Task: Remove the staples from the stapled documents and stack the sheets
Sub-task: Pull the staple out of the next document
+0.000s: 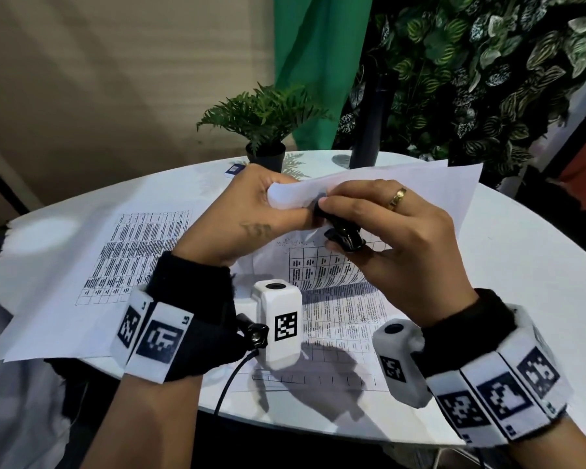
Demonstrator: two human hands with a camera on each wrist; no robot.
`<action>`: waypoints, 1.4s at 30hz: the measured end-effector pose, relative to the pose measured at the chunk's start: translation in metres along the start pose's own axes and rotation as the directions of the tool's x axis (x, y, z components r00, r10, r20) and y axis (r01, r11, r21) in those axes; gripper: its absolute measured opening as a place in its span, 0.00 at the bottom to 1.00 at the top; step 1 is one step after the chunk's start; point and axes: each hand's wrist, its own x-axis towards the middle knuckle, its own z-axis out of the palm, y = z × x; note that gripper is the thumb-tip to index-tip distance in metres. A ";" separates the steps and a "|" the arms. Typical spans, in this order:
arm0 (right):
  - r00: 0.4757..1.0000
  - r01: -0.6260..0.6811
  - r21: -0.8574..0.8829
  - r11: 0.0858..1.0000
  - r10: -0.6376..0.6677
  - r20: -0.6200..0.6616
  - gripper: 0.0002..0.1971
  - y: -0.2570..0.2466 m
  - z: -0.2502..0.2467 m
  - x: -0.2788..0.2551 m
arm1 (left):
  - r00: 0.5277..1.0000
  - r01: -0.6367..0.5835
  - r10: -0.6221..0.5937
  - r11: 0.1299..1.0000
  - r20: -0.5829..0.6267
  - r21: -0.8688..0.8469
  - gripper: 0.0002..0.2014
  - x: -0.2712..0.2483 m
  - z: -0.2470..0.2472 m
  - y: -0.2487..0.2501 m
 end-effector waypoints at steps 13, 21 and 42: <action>0.999 0.035 -0.012 0.999 -0.035 -0.007 0.11 0.004 0.004 0.009 | 0.998 0.040 -0.038 0.998 0.055 -0.040 0.09 0.003 -0.008 -0.002; 0.993 -0.114 0.151 0.982 0.117 -0.008 0.12 0.004 0.001 0.006 | 0.998 0.010 -0.003 0.992 0.057 -0.127 0.11 0.006 -0.006 -0.001; 0.915 -0.336 0.341 0.878 0.391 -0.105 0.14 -0.010 0.003 0.009 | 0.985 -0.107 0.133 0.969 -0.108 0.222 0.20 0.005 0.010 -0.010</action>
